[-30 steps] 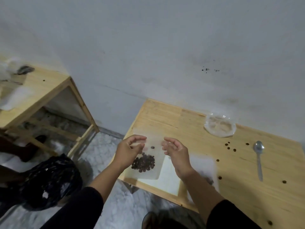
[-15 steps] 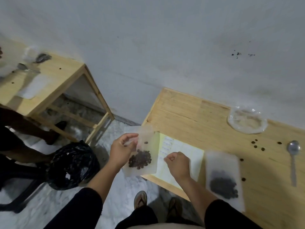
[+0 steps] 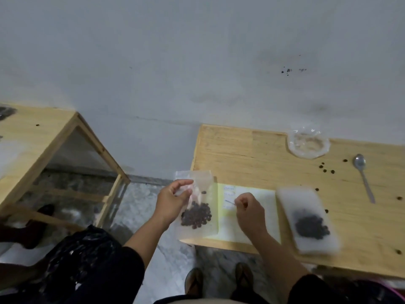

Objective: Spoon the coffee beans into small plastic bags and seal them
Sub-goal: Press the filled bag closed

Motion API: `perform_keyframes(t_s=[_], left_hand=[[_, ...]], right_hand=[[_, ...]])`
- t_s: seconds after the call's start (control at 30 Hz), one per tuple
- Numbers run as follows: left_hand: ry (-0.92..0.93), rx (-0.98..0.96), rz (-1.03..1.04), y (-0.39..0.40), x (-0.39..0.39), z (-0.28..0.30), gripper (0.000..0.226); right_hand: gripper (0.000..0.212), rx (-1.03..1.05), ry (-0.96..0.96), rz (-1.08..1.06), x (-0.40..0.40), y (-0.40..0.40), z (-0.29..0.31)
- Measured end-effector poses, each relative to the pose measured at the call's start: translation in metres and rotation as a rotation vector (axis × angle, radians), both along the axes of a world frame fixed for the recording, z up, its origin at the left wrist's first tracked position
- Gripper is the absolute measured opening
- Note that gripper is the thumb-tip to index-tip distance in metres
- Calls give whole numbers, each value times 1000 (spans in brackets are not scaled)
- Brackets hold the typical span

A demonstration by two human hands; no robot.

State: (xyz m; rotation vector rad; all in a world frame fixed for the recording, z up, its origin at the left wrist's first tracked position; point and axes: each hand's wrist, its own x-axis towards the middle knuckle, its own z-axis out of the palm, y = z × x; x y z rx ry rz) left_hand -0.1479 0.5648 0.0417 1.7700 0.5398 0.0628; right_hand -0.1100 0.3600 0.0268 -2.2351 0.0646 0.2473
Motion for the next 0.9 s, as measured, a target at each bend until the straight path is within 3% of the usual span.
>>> perform_keyframes(t_s=[0.23, 0.4, 0.63, 0.8, 0.9], left_hand=[[-59, -59, -193, -9, 12, 17, 25], [-120, -79, -262, -14, 14, 34, 23], [-179, -119, -231, -15, 10, 41, 13], [-208, -66, -154, -21, 12, 47, 20], [-218, -69, -119, -20, 14, 49, 19]], right_hand=[[12, 186, -224, 36, -6, 37, 52], [13, 133, -363, 10, -9, 45, 58], [9, 4, -422, 29, -10, 49, 65], [8, 5, -448, 12, -14, 52, 68], [17, 49, -500, -84, -18, 53, 66]])
